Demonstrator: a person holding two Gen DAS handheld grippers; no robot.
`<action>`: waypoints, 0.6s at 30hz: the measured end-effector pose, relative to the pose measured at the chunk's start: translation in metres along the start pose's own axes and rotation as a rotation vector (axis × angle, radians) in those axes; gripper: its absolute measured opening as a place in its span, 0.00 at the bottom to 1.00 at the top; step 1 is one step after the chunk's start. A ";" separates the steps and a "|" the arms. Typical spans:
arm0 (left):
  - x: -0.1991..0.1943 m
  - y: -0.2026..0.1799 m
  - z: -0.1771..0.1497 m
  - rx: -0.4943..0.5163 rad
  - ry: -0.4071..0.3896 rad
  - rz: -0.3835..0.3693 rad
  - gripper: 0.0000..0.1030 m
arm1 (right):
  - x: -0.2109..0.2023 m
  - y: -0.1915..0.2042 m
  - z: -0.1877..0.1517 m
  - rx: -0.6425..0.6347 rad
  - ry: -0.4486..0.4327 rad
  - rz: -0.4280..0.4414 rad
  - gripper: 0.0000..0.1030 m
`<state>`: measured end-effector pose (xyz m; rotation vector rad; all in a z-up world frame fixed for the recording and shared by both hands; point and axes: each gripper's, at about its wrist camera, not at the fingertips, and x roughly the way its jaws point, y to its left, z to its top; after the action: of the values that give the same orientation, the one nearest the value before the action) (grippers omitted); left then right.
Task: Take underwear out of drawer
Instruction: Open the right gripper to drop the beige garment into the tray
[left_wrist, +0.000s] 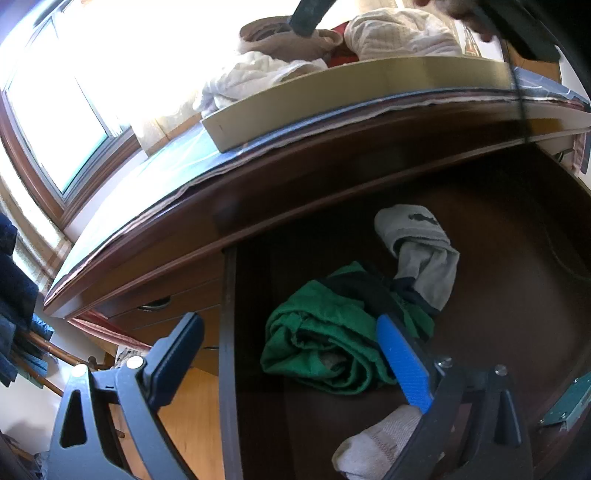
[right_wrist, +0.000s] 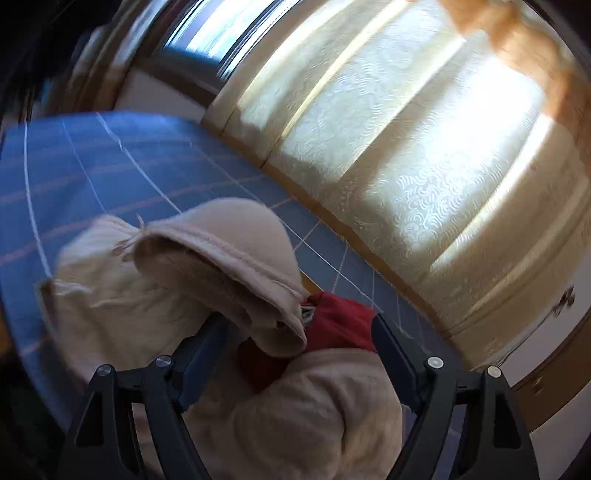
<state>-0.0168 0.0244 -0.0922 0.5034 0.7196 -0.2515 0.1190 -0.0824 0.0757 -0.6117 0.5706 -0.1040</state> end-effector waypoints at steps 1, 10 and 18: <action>0.000 0.000 0.000 0.001 0.001 0.000 0.94 | -0.007 -0.002 -0.002 0.022 -0.019 0.007 0.80; 0.001 0.001 0.000 0.002 0.006 0.003 0.93 | -0.054 -0.013 -0.036 0.208 -0.137 0.091 0.80; 0.001 0.002 -0.001 0.002 0.007 0.007 0.93 | -0.080 -0.019 -0.062 0.327 -0.215 0.111 0.80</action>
<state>-0.0155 0.0259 -0.0930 0.5093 0.7244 -0.2440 0.0199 -0.1095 0.0834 -0.2681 0.3670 -0.0254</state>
